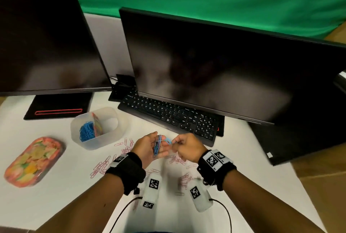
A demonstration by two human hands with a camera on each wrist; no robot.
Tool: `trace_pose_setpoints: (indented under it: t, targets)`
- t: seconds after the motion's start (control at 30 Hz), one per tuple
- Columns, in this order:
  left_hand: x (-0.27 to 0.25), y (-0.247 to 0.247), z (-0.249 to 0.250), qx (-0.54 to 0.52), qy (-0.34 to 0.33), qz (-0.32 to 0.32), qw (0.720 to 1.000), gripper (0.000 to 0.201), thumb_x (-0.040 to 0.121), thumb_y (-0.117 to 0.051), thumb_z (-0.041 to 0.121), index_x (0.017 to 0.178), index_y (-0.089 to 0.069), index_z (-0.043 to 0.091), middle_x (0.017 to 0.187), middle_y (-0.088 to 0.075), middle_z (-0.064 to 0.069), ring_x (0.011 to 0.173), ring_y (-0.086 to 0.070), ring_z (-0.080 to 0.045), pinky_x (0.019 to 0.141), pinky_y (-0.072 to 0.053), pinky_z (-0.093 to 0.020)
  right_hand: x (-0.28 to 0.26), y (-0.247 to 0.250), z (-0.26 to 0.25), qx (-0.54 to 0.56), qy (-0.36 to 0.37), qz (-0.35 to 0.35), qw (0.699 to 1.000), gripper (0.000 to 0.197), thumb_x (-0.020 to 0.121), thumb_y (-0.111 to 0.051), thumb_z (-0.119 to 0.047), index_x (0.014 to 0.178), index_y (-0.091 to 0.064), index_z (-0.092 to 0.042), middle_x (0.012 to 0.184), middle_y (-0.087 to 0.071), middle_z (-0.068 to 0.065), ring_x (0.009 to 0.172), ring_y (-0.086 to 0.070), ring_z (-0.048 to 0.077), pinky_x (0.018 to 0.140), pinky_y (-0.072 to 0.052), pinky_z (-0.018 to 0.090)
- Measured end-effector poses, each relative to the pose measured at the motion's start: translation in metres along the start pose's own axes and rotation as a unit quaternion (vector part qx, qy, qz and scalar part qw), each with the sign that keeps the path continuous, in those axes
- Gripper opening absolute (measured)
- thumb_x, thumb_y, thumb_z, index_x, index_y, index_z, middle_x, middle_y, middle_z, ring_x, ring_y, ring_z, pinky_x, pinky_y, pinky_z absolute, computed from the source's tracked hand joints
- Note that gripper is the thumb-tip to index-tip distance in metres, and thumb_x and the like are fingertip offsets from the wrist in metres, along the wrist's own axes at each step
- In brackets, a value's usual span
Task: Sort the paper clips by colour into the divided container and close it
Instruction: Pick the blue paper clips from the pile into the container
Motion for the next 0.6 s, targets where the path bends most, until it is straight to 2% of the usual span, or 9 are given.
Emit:
trace_pose_setpoints:
  t: [0.07,0.1,0.13,0.2,0.3,0.37,0.43,0.5,0.6]
  targets:
    - [-0.012,0.019,0.019,-0.037,-0.022,-0.002,0.999,0.034,0.1,-0.037,0.028,0.105,-0.059,0.002,0.089,-0.066,-0.016,0.073,-0.069,-0.026,0.088,-0.054,-0.043,0.01,-0.03,-0.043,0.035,0.01,-0.041,0.998,0.02,0.091,-0.051,-0.001,0.074,-0.056,-0.011,0.047,-0.06,-0.006,0.034,-0.053,0.004,0.032,-0.037,0.018]
    - [-0.018,0.027,0.03,-0.054,-0.038,-0.002,0.998,0.035,0.101,-0.037,0.028,0.107,-0.059,0.002,0.089,-0.066,-0.016,0.074,-0.068,-0.027,0.087,-0.055,-0.043,0.015,-0.044,-0.062,0.044,0.017,-0.06,0.997,0.021,0.093,-0.05,-0.001,0.074,-0.055,-0.009,0.049,-0.061,-0.003,0.034,-0.055,0.003,0.032,-0.037,0.019]
    - [-0.026,0.043,0.046,-0.071,-0.06,0.007,0.996,0.035,0.101,-0.036,0.027,0.105,-0.059,0.001,0.087,-0.066,-0.016,0.072,-0.067,-0.026,0.082,-0.058,-0.041,0.023,-0.062,-0.083,0.042,0.023,-0.075,0.996,0.022,0.093,-0.05,-0.001,0.073,-0.055,-0.009,0.053,-0.062,0.001,0.034,-0.055,0.005,0.034,-0.038,0.02]
    - [-0.039,0.078,0.072,-0.087,-0.1,0.054,0.99,0.033,0.101,-0.037,0.027,0.1,-0.059,0.003,0.084,-0.065,-0.014,0.067,-0.065,-0.024,0.075,-0.058,-0.038,0.039,-0.089,-0.116,0.024,0.037,-0.082,0.996,0.021,0.092,-0.053,-0.004,0.071,-0.058,-0.009,0.056,-0.06,0.007,0.035,-0.055,0.01,0.038,-0.044,0.025]
    - [-0.056,0.142,0.106,-0.107,-0.137,0.121,0.977,0.031,0.099,-0.042,0.032,0.101,-0.057,0.006,0.087,-0.062,-0.016,0.074,-0.062,-0.026,0.085,-0.052,-0.041,0.064,-0.131,-0.155,-0.008,0.027,-0.096,0.995,0.011,0.088,-0.052,-0.003,0.081,-0.06,-0.001,0.054,-0.055,0.012,0.034,-0.051,0.016,0.041,-0.046,0.027]
    - [-0.064,0.178,0.122,-0.12,-0.144,0.161,0.969,0.028,0.098,-0.043,0.032,0.095,-0.056,0.008,0.084,-0.058,-0.015,0.075,-0.059,-0.027,0.084,-0.051,-0.041,0.077,-0.159,-0.169,-0.022,0.001,-0.105,0.994,0.013,0.087,-0.051,0.0,0.075,-0.056,0.0,0.055,-0.054,0.016,0.03,-0.05,0.017,0.039,-0.047,0.025]
    - [-0.067,0.203,0.131,-0.12,-0.137,0.193,0.964,0.025,0.098,-0.044,0.033,0.096,-0.054,0.01,0.081,-0.057,-0.013,0.073,-0.056,-0.025,0.075,-0.05,-0.036,0.093,-0.185,-0.178,-0.07,-0.005,-0.098,0.993,0.019,0.084,-0.056,-0.004,0.066,-0.058,0.0,0.058,-0.061,0.018,0.04,-0.058,0.024,0.052,-0.057,0.035]
    - [-0.067,0.216,0.136,-0.1,-0.126,0.214,0.964,0.024,0.096,-0.047,0.034,0.096,-0.053,0.011,0.077,-0.058,-0.012,0.071,-0.055,-0.024,0.068,-0.047,-0.033,0.101,-0.199,-0.18,-0.103,-0.017,-0.086,0.991,0.013,0.082,-0.059,-0.007,0.076,-0.064,0.004,0.067,-0.069,0.018,0.052,-0.066,0.028,0.062,-0.061,0.042]
    - [-0.061,0.223,0.138,-0.08,-0.115,0.221,0.965,0.024,0.096,-0.049,0.033,0.097,-0.052,0.009,0.077,-0.057,-0.012,0.07,-0.055,-0.024,0.066,-0.045,-0.031,0.111,-0.206,-0.183,-0.105,-0.004,-0.075,0.992,0.027,0.081,-0.059,-0.01,0.105,-0.064,0.001,0.094,-0.071,0.018,0.069,-0.07,0.024,0.057,-0.06,0.029]
Point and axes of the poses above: each hand's wrist, its own x-axis towards the middle knuckle, its own y-axis out of the back of the hand, z = x × y, the point moved 9 cm from there along x, towards the middle knuckle
